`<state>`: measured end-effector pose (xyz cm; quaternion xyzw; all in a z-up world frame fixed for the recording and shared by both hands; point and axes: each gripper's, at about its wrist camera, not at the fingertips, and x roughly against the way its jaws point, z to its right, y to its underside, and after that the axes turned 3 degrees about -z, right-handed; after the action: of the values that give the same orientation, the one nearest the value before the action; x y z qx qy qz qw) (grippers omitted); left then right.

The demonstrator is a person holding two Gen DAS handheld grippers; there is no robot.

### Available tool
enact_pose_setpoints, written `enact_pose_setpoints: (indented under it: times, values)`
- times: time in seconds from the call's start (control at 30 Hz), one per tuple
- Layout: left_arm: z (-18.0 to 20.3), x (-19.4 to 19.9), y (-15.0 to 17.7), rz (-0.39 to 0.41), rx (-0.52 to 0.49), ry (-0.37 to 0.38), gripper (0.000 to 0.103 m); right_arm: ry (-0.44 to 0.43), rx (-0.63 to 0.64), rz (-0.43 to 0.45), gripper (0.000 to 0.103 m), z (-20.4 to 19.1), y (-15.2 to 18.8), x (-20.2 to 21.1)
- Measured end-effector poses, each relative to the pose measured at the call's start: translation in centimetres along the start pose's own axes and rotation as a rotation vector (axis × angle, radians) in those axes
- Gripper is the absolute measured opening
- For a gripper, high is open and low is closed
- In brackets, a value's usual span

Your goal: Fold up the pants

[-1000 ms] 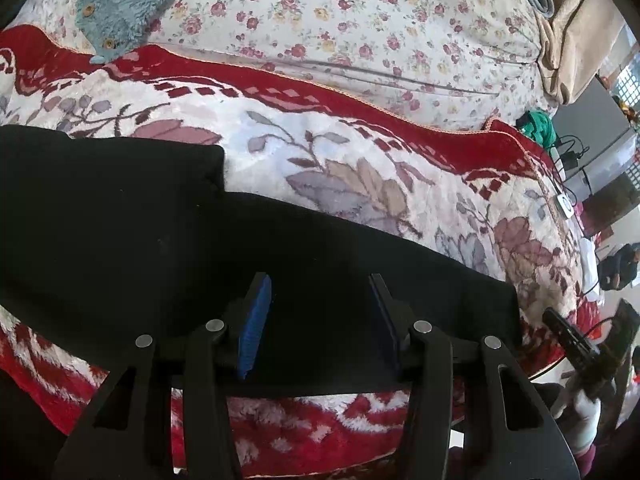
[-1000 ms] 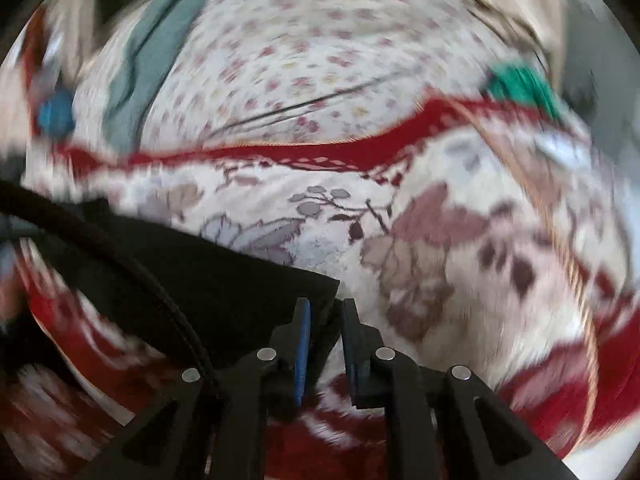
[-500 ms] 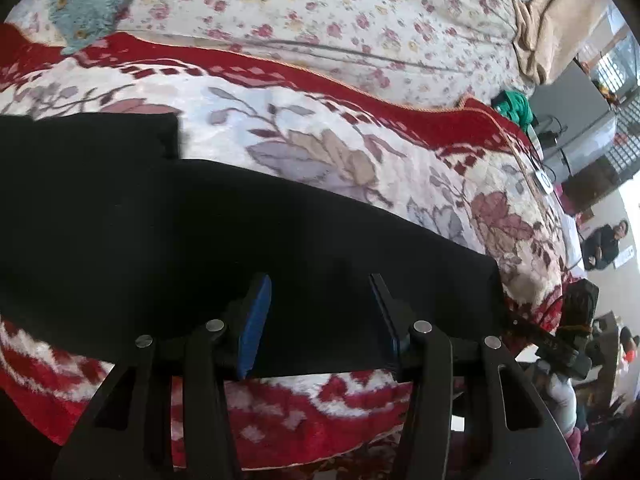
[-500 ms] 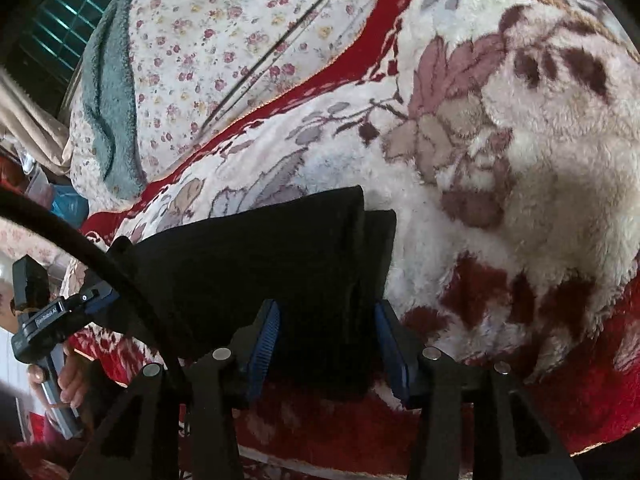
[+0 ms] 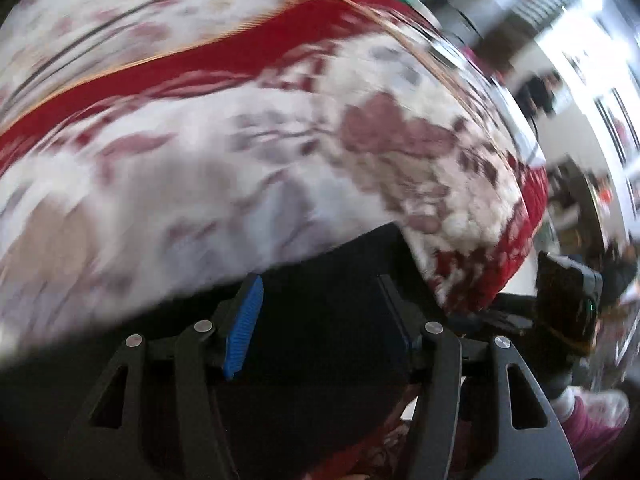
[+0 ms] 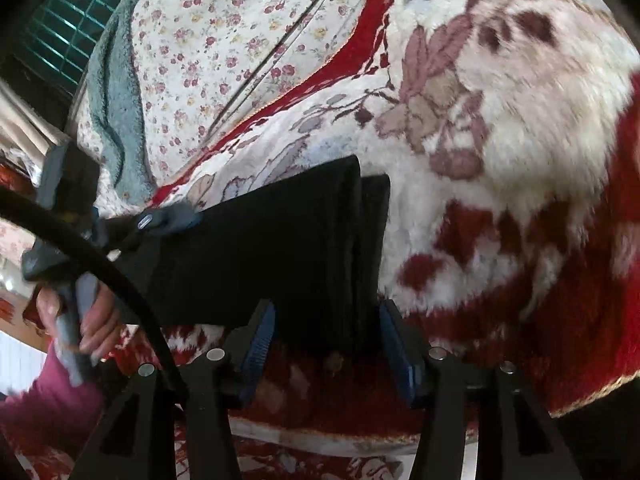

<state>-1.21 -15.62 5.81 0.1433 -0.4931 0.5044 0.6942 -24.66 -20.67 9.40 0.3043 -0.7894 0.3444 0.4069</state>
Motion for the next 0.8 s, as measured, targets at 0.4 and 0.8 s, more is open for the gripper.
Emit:
enact_pose_setpoints:
  times: [0.4, 0.8]
  values:
    - [4.5, -7.2, -4.3, -0.242, -0.352, 0.053, 0.057, -0.151, 0.008, 0.073, 0.059, 1.7, 1.2, 0.2]
    - [7.1, -9.2, -3.6, -0.316, -0.556, 0.095, 0.087, -0.157, 0.007, 0.04, 0.06, 1.7, 2.0, 0.5]
